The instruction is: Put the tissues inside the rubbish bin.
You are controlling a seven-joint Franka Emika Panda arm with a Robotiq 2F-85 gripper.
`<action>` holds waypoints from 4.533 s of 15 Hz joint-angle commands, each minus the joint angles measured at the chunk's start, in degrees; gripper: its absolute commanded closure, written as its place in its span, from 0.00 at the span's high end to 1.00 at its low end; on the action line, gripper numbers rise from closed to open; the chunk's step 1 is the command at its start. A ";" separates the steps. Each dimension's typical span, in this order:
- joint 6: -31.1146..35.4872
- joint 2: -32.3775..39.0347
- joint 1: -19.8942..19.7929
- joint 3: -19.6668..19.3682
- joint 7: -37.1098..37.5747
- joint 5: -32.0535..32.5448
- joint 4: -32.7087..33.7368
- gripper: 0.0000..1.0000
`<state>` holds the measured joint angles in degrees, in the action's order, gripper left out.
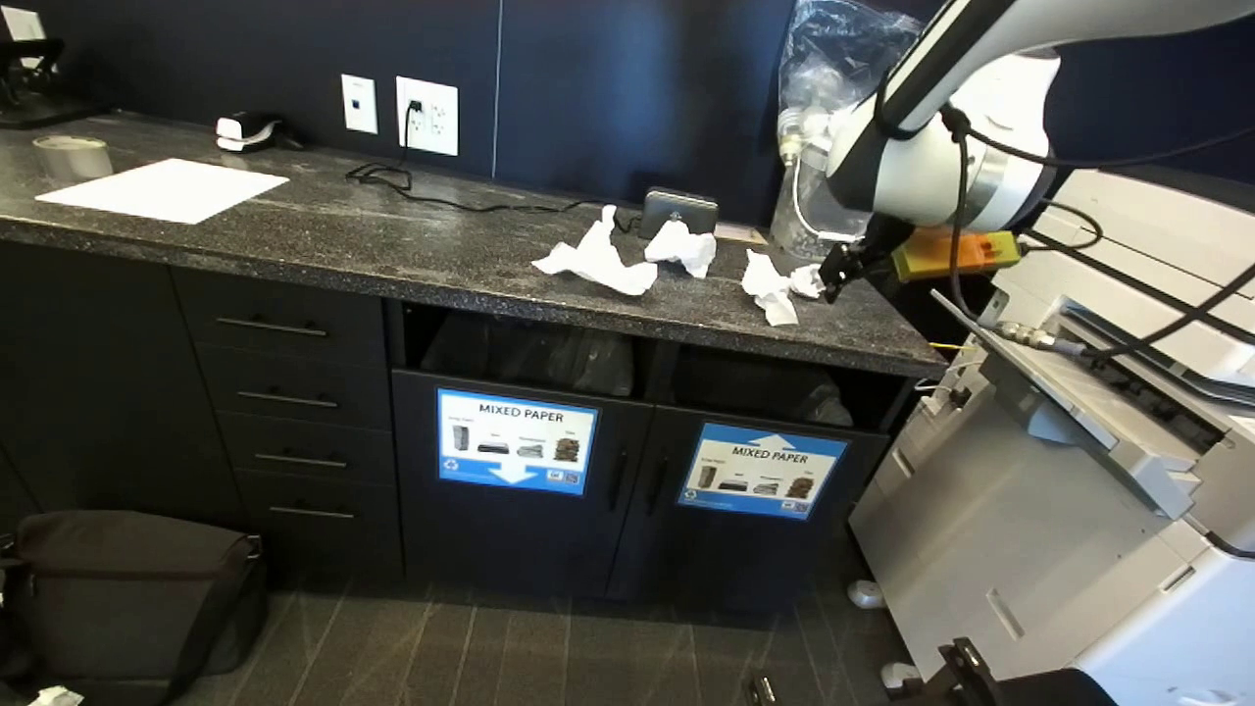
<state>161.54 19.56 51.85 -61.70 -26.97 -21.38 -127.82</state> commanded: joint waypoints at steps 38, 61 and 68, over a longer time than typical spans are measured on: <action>-60.70 39.95 -52.72 52.34 29.27 19.12 85.71 1.00; -58.53 43.13 -54.78 53.32 32.07 17.60 86.18 1.00; -58.32 43.24 -54.77 53.34 32.06 17.61 86.27 0.51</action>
<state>102.92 61.34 -2.26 -8.95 4.60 -2.76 -44.55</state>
